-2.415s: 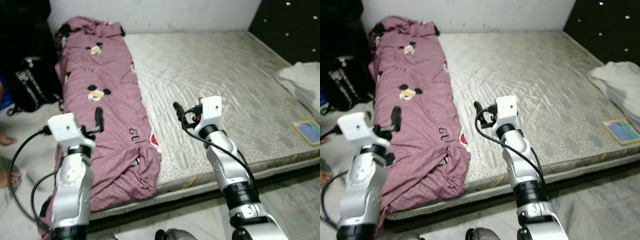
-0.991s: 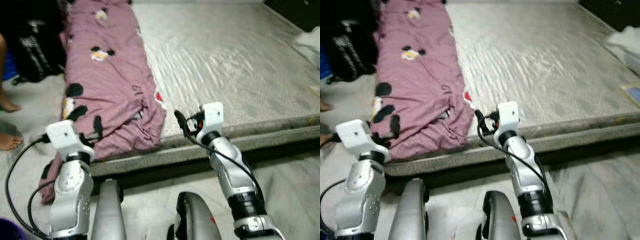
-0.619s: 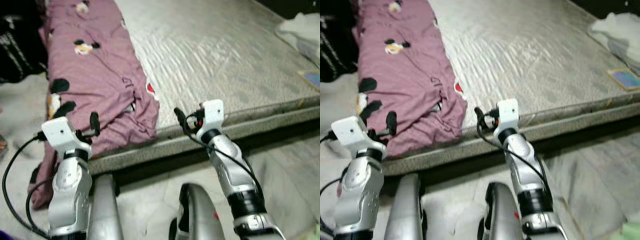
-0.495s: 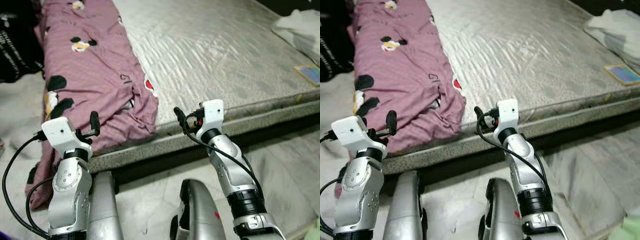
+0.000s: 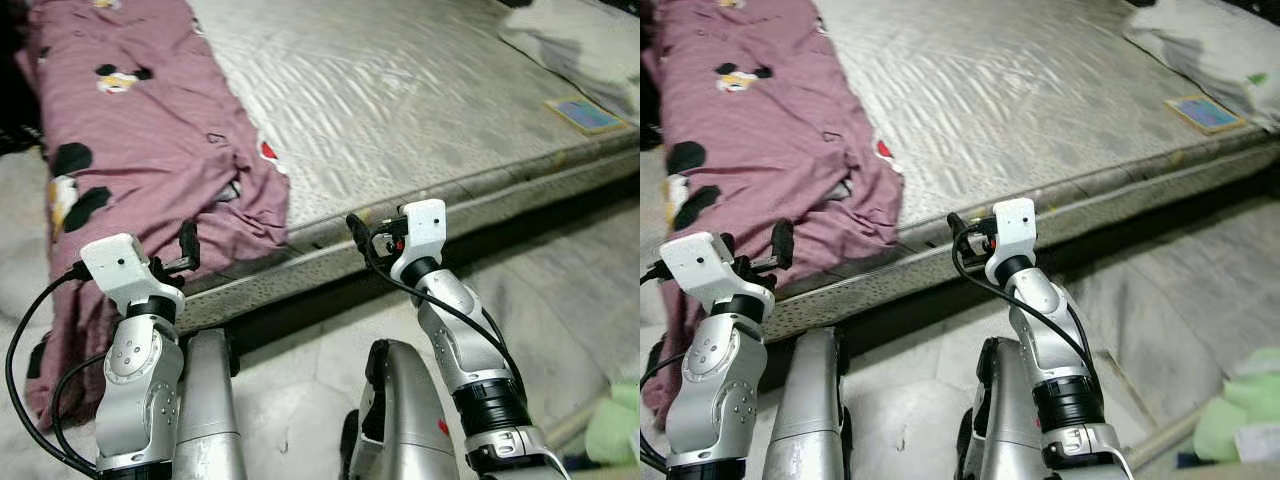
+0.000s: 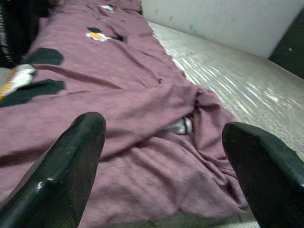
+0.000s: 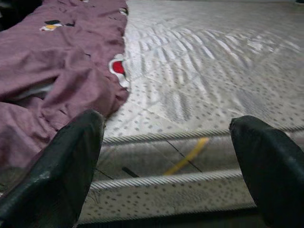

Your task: Clean up the room

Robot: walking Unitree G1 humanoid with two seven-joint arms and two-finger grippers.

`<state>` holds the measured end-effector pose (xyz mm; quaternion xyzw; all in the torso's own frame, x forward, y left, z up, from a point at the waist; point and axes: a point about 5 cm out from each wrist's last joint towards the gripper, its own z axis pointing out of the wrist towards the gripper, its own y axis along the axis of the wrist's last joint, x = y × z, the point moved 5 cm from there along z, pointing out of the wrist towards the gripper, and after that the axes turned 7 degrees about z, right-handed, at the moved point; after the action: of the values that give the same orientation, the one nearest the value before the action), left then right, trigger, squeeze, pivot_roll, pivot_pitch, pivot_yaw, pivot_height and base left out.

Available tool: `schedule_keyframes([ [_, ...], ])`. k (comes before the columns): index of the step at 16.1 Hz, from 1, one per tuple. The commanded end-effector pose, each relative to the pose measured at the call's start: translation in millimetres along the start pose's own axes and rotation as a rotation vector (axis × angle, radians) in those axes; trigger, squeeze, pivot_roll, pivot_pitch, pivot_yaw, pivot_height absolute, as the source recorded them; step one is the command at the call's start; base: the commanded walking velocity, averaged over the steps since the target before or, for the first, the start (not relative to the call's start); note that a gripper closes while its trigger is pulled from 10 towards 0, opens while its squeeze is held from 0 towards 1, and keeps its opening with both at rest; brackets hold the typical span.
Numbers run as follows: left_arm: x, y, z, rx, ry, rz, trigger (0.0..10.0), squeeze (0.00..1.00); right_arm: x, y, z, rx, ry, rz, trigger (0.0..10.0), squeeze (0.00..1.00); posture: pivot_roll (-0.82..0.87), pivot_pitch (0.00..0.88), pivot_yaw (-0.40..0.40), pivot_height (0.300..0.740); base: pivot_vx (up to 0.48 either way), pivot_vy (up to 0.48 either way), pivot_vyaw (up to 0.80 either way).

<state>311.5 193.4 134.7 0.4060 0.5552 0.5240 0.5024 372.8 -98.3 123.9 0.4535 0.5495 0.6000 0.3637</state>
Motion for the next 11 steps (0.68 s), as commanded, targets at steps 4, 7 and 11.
schedule_keyframes([
  [4, -1.3, 3.8, 0.8, -0.020, -0.004, -0.022, 10.0, 0.00, -0.6, 1.0, 1.8, 0.007, 0.013, -0.020, 10.0, 0.00, 0.04, 0.118, -0.080, 0.499, 0.385, 0.000, 0.00],
  [7, -1.0, 3.6, 1.3, -0.019, -0.003, -0.024, 10.0, 0.00, -0.6, 0.6, 2.4, 0.008, 0.013, -0.018, 10.0, 0.00, 0.04, 0.116, -0.080, 0.499, 0.394, 0.000, 0.00],
  [11, 0.3, 1.6, 2.3, -0.008, 0.004, -0.029, 10.0, 0.00, -0.7, 0.5, 3.0, 0.009, 0.013, -0.017, 10.0, 0.00, 0.04, 0.118, -0.080, 0.499, 0.285, 0.000, 0.00],
])
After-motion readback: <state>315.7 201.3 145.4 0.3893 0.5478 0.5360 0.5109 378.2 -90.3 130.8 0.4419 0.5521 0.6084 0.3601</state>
